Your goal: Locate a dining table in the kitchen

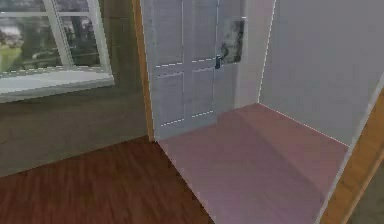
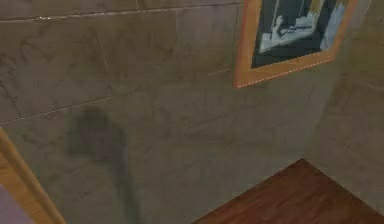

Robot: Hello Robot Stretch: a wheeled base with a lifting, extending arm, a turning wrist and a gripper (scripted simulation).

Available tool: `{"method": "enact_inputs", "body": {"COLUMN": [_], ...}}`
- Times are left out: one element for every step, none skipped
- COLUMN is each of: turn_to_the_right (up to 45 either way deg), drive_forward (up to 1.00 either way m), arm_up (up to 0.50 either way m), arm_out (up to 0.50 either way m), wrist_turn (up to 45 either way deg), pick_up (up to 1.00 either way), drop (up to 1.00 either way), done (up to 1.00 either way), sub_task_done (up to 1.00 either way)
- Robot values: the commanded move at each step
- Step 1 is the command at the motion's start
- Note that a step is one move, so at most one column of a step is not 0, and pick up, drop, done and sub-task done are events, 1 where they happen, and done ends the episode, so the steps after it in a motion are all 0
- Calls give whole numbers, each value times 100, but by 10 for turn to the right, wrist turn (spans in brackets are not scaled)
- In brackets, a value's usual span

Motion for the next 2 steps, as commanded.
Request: {"method": "enact_inputs", "body": {"turn_to_the_right": [-30,0], "drive_forward": [0,30], "arm_up": [0,0], "arm_out": [0,0], "wrist_turn": [0,0], "pick_up": [0,0], "drop": [0,0], "done": [0,0], "sub_task_done": [0,0]}}
